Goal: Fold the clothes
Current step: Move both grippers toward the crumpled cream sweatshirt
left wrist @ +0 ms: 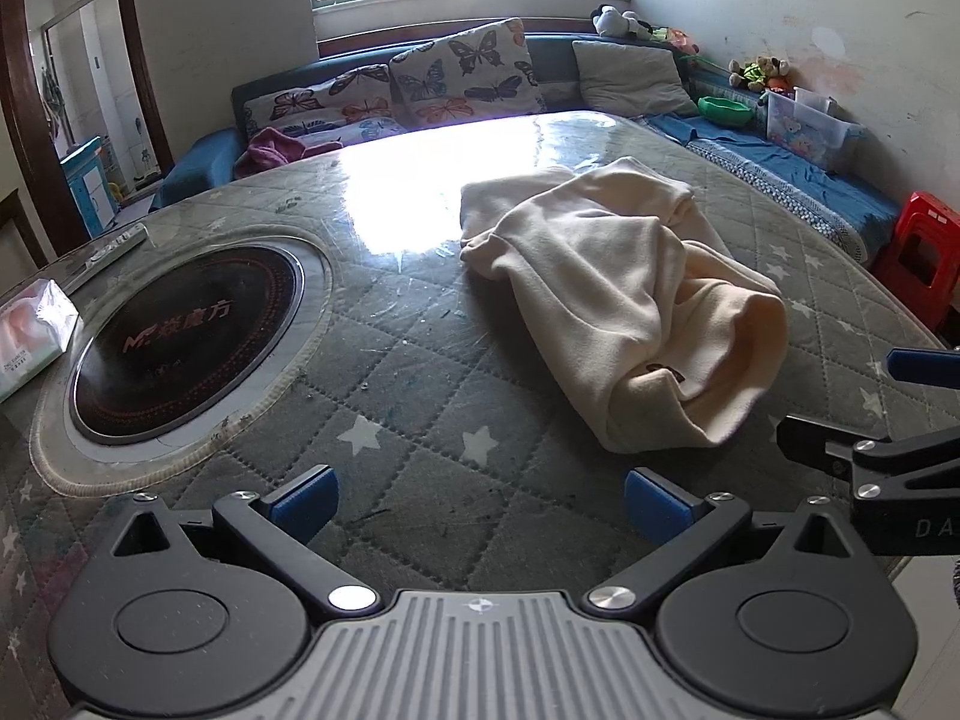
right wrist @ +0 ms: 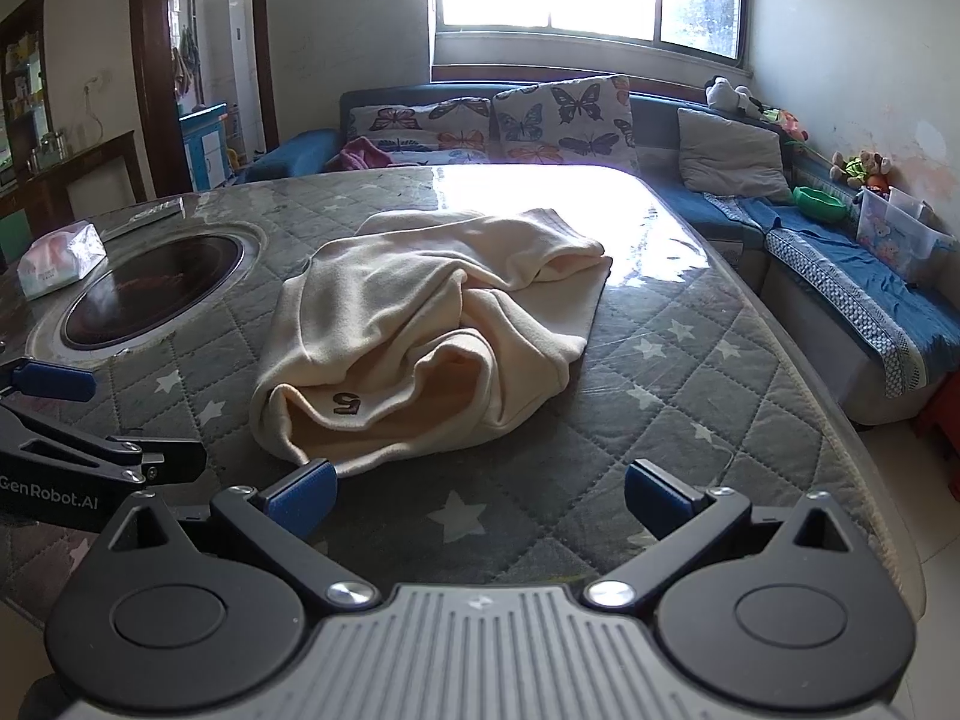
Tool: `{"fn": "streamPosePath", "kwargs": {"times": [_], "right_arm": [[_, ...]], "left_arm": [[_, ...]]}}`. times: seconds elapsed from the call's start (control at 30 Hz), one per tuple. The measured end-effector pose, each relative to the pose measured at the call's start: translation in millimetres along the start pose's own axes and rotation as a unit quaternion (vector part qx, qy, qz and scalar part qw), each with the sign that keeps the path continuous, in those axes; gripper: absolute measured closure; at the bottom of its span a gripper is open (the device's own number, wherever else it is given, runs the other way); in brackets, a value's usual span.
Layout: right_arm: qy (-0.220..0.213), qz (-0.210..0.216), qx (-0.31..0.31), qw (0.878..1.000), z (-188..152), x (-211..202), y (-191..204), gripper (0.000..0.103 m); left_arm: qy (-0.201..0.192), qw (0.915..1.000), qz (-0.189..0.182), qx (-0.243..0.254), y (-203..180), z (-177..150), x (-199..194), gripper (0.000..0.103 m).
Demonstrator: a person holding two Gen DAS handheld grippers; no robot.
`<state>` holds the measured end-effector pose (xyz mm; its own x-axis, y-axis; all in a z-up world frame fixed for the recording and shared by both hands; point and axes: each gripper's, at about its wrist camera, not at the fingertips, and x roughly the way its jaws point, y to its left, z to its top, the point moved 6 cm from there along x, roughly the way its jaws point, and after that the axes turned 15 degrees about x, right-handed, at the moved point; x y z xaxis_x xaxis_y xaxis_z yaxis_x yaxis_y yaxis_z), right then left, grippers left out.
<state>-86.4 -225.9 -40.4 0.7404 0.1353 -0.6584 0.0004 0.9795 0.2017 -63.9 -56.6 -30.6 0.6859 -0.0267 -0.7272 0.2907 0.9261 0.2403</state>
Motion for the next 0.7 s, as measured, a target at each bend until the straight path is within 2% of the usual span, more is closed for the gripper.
{"fn": "streamPosePath", "kwargs": {"times": [0.57,0.7], "right_arm": [[0.015,0.011,0.001,1.000,-1,4,5,0.000],[0.003,0.012,-0.003,1.000,3,3,9,0.000]], "left_arm": [[0.003,1.0000,0.003,0.004,1,5,-2,0.000],[-0.002,1.0000,0.007,0.003,4,8,-2,0.000]]}}
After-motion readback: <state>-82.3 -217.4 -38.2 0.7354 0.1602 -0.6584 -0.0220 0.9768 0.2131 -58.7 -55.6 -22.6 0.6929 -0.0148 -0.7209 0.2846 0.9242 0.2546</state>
